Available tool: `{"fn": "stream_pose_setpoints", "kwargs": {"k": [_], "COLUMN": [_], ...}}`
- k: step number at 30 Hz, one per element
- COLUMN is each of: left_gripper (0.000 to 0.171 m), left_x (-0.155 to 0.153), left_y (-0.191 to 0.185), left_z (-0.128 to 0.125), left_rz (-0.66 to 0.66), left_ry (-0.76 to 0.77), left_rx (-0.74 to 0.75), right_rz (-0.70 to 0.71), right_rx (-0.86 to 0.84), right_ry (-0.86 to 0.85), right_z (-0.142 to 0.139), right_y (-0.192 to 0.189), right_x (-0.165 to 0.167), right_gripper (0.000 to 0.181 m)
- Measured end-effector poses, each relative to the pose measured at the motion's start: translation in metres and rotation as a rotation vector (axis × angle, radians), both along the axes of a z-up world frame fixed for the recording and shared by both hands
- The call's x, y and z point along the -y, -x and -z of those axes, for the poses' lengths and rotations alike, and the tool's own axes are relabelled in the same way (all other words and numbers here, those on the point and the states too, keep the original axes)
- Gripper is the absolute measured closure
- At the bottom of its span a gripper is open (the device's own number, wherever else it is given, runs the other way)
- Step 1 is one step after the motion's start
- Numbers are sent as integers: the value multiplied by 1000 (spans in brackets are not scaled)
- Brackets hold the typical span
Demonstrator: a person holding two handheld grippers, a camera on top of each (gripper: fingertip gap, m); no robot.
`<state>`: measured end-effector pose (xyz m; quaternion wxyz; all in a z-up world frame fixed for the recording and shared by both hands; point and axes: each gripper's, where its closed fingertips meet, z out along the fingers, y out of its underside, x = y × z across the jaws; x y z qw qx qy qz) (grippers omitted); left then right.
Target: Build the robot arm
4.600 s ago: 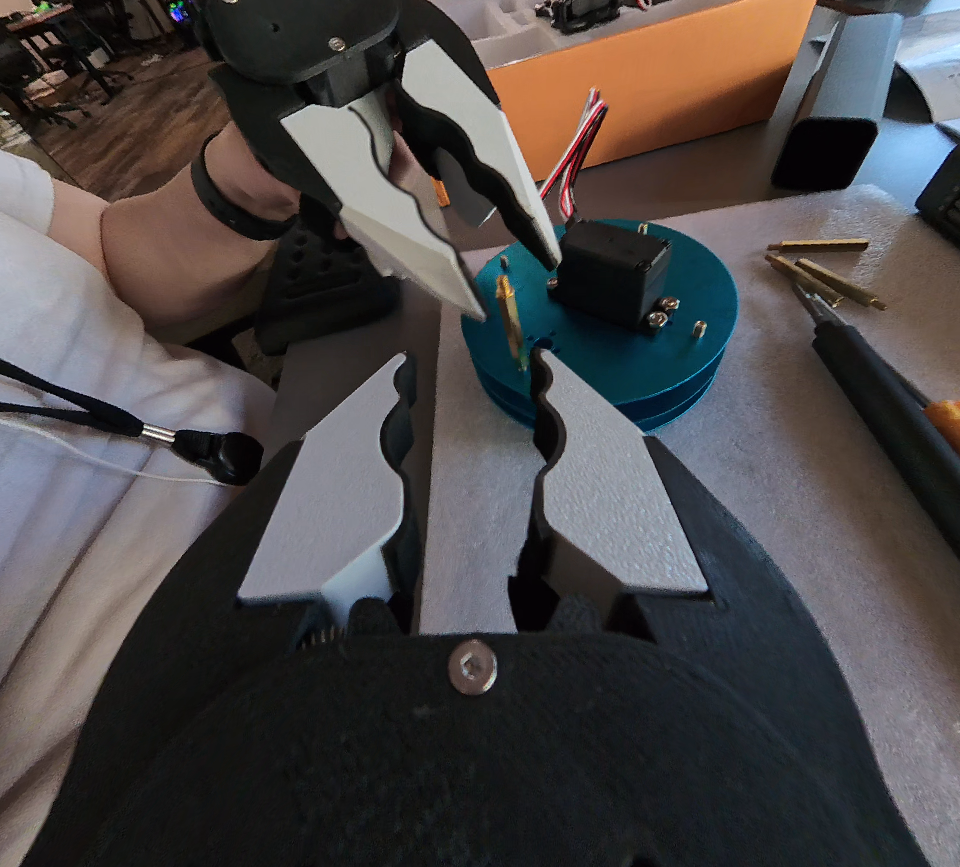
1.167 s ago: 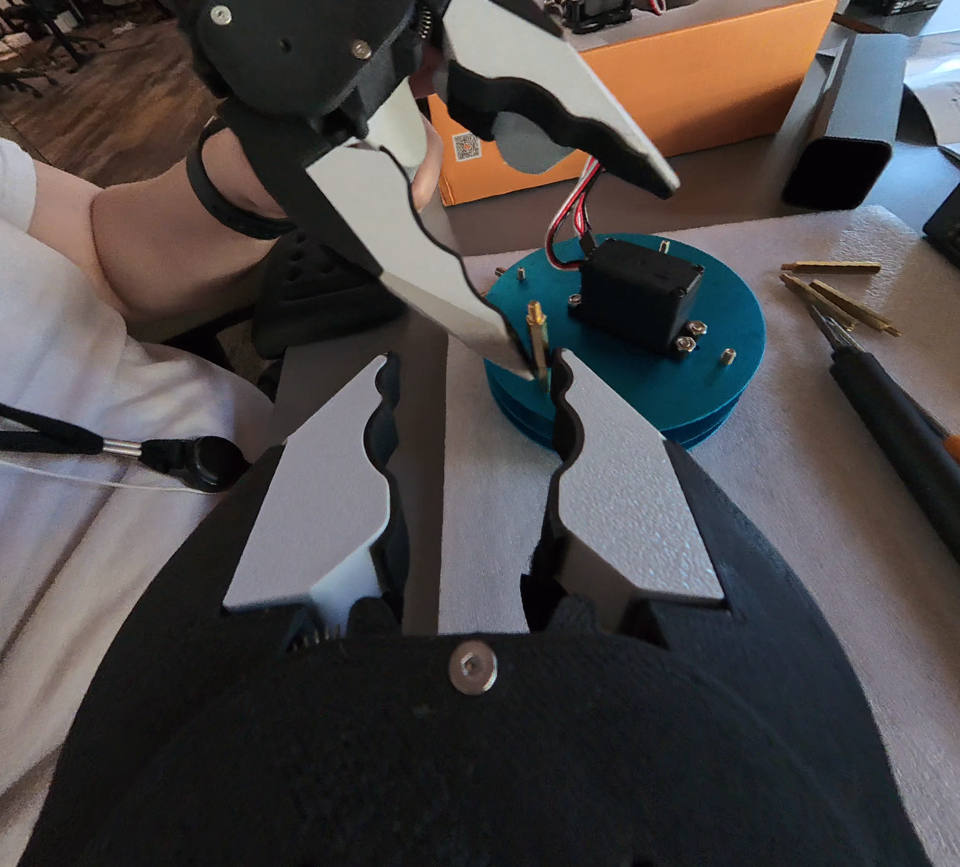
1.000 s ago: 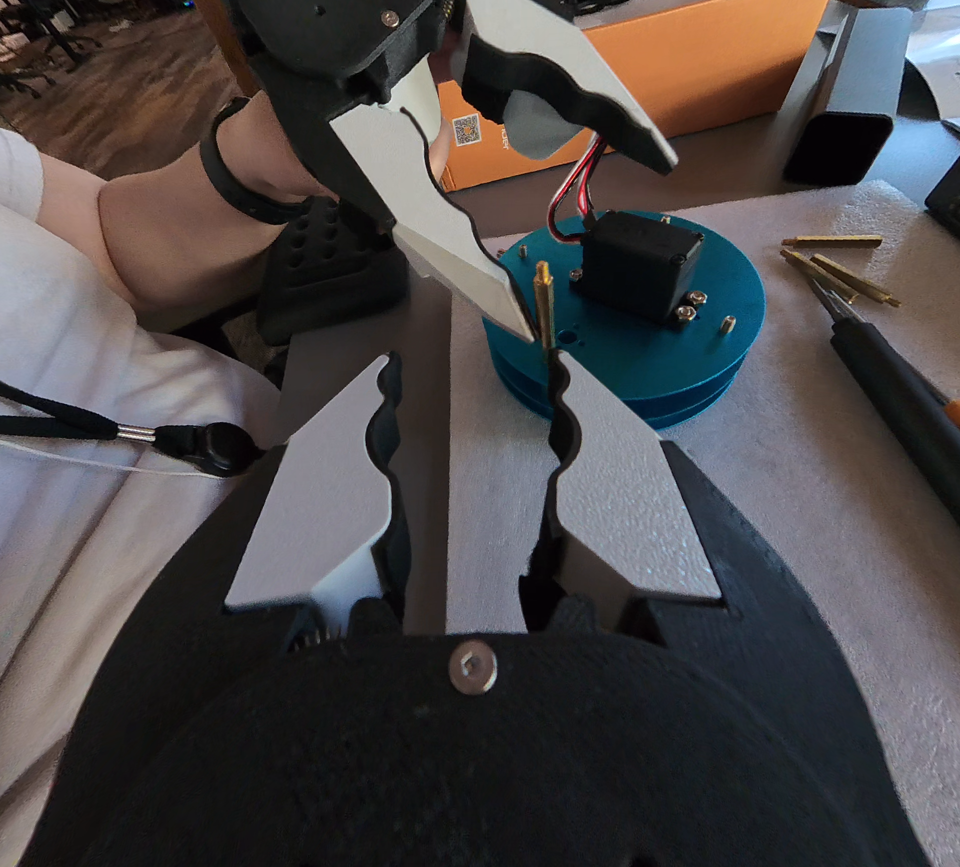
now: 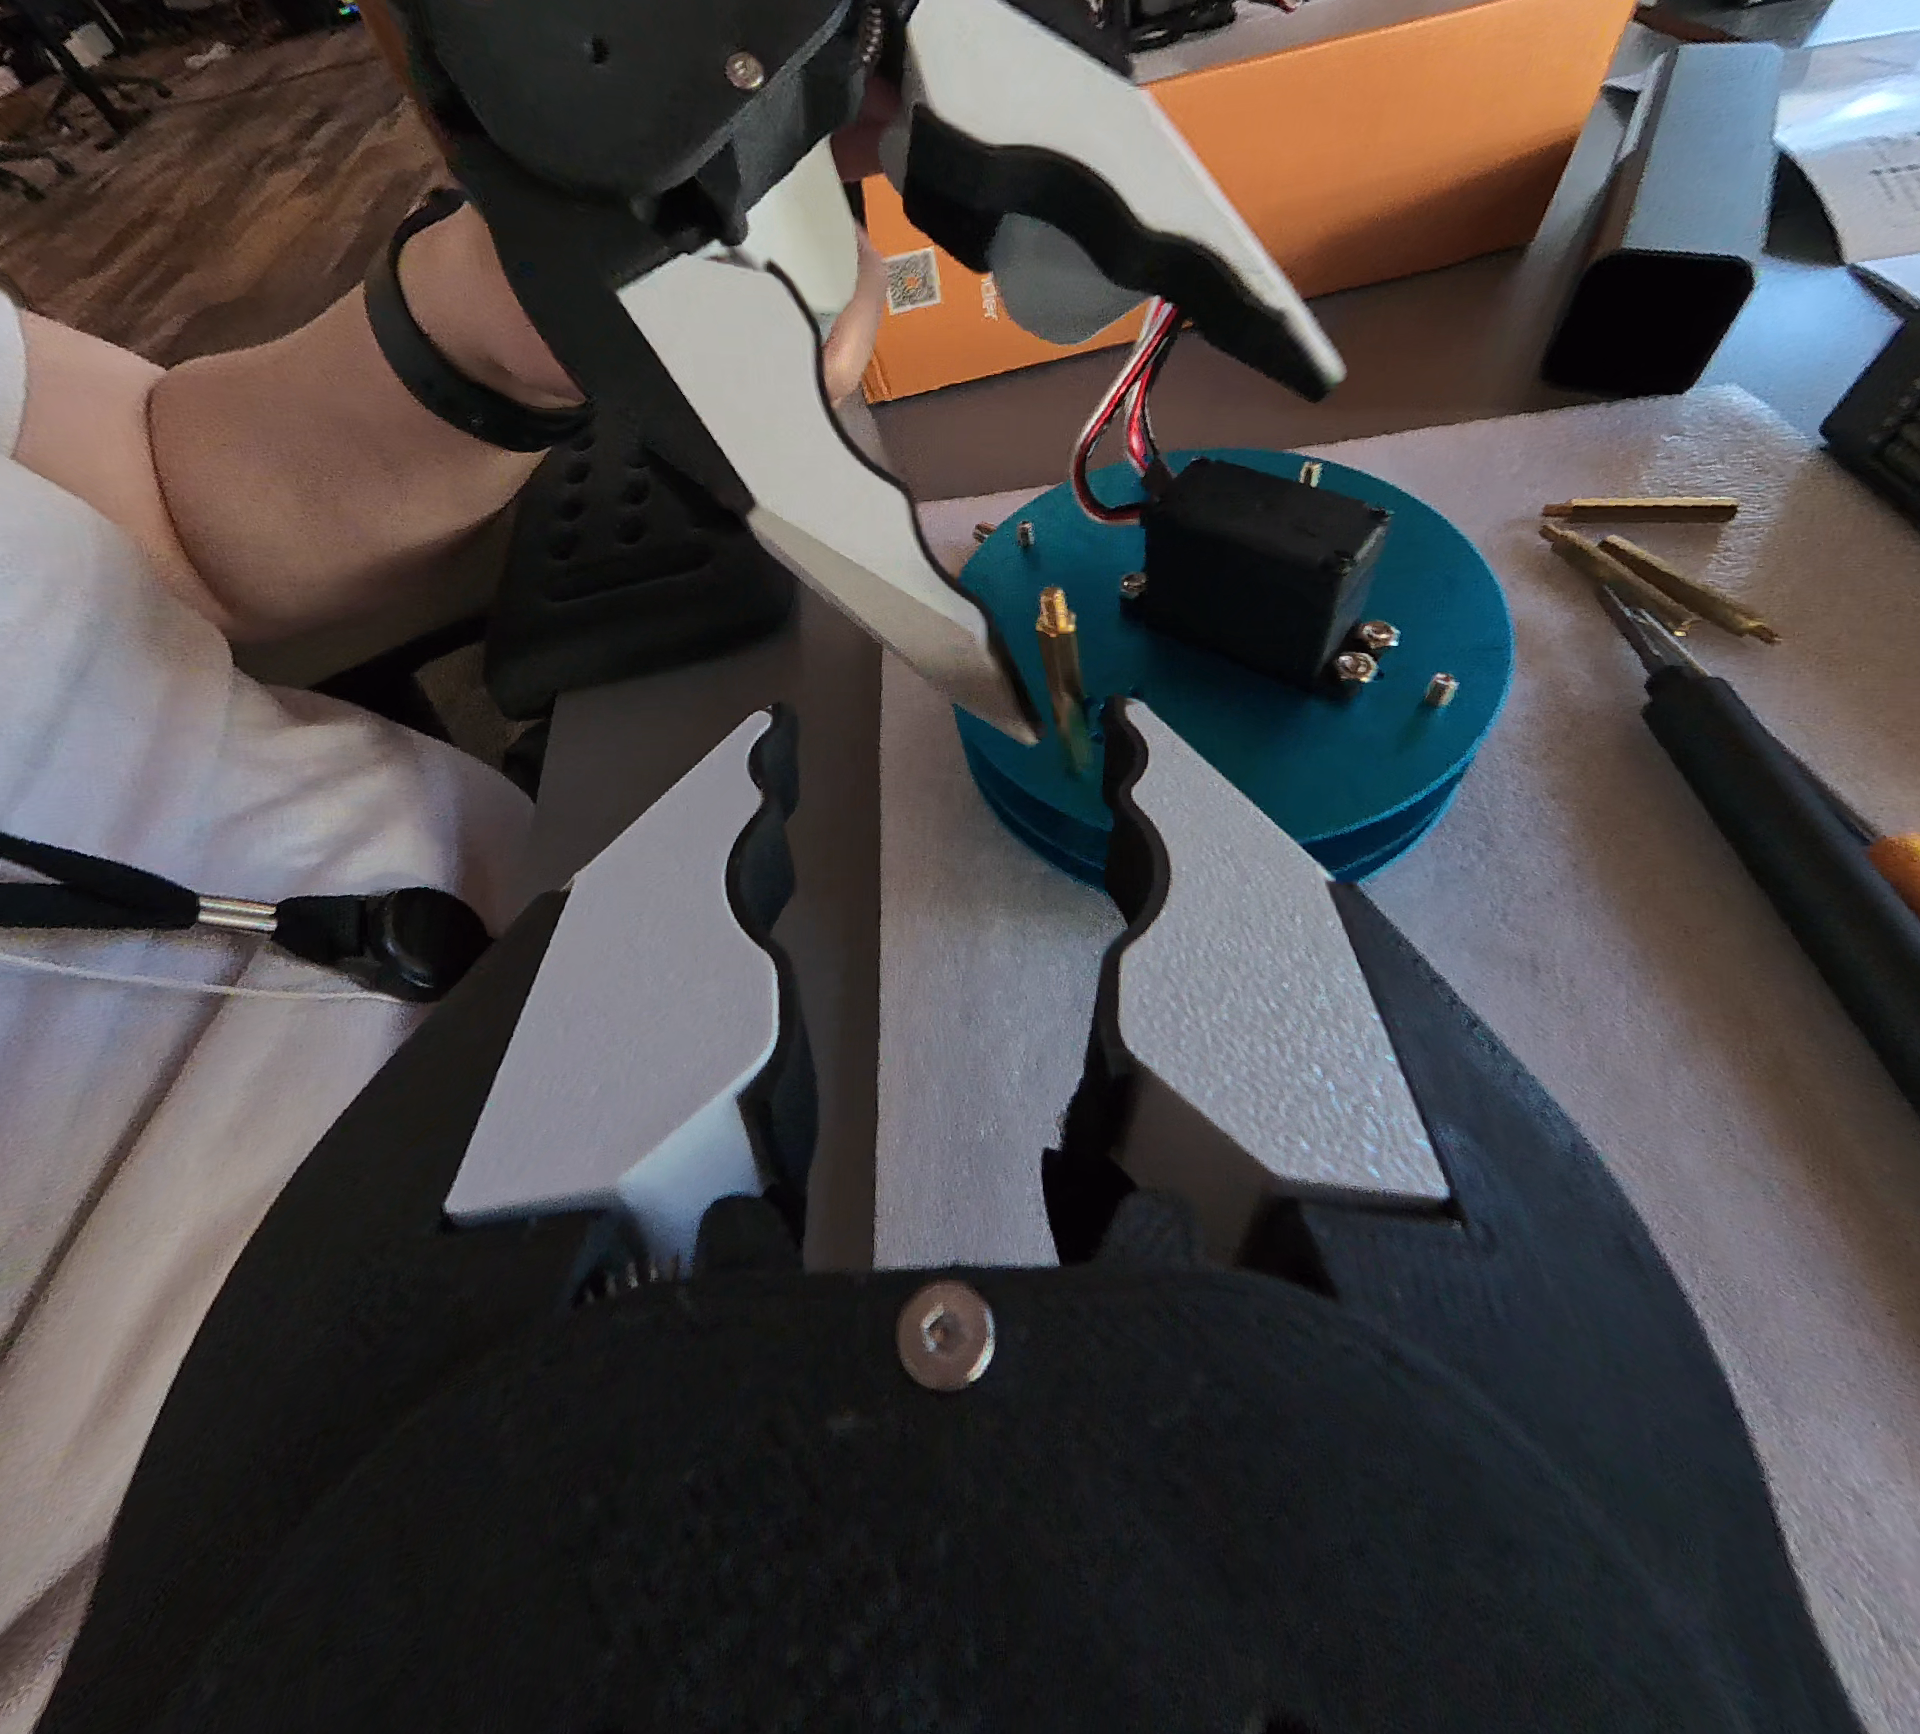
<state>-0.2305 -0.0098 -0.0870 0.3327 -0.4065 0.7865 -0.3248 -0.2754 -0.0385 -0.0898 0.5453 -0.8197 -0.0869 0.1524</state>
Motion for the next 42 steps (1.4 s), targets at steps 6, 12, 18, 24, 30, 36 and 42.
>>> {"fn": "stream_pose_setpoints", "kwargs": {"k": [6, 12, 18, 24, 30, 36, 42], "left_gripper": [82, 81, 80, 78, 80, 77, 79], "left_x": [-20, 3, -14, 0, -21, -1, -21], "left_y": [-1, -3, -2, -4, -1, -7, -1], "left_z": [1, -2, -3, 2, -2, 1, -2], "left_rz": [-55, 15, -33, 2, -43, 8, -37], "left_ry": [-29, -74, -144, -119, -75, -79, -37], "left_rx": [3, 25, 41, 32, 30, 26, 21], "right_rz": [2, -4, 16, -5, 31, -2, 26], "right_rx": [-2, -30, -44, -43, -34, -30, -31], "right_ry": [43, 7, 16, -8, 6, 8, 12], "right_z": [4, 2, 2, 0, -1, 1, 0], "right_y": [-1, 1, -3, 4, -3, 3, -3], "right_x": [11, 1, 14, -2, 10, 0, 11], "right_gripper": [129, 124, 130, 122, 124, 121, 127]}}
